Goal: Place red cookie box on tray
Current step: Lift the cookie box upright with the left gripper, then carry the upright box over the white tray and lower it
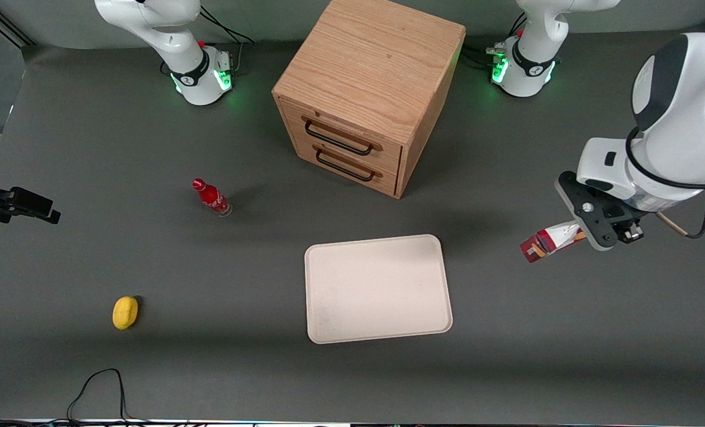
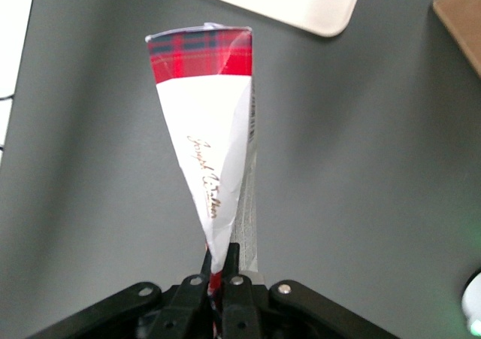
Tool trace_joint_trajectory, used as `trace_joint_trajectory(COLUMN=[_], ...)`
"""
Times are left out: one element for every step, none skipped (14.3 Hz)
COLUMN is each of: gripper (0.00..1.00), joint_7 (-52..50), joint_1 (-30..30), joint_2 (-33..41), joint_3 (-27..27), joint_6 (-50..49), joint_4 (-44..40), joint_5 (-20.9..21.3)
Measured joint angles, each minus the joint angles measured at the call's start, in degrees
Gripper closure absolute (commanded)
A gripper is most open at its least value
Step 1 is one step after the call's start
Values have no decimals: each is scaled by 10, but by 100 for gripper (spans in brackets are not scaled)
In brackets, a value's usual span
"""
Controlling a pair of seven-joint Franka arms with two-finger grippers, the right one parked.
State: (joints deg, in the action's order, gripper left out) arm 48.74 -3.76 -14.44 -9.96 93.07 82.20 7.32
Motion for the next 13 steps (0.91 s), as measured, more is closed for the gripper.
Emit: trace_joint_trajectory(gripper=[100,100,100,100,100,100,100,100,100,100,100,100,100], joint_7=[-52,-113,-183,-253,-319,-386,-450,-501,-548,-591,-633,-667,-701], joint_1=[-6,-18,-36,-57,-79,-103,-123,-137,-145,-149,-151,-151,-151], joint_2=[-3,-8,-17,-31,-50,-75,-106,-139,-174,-204,-231,-254,-274], joint_3=[-1,-2,-3,-4,-5,-5,-6,-5,-5,-5,-5,-5,-5], joint_6=[1,3,8,12,18,25,33,39,47,60,81,99,114], joint_4=[0,-2,-5,-12,-23,-43,-71,-103,-137,-164,-184,-197,-204], joint_5=[-4,-7,-7,-7,-7,-7,-7,-7,-7,-7,-7,-7,-7])
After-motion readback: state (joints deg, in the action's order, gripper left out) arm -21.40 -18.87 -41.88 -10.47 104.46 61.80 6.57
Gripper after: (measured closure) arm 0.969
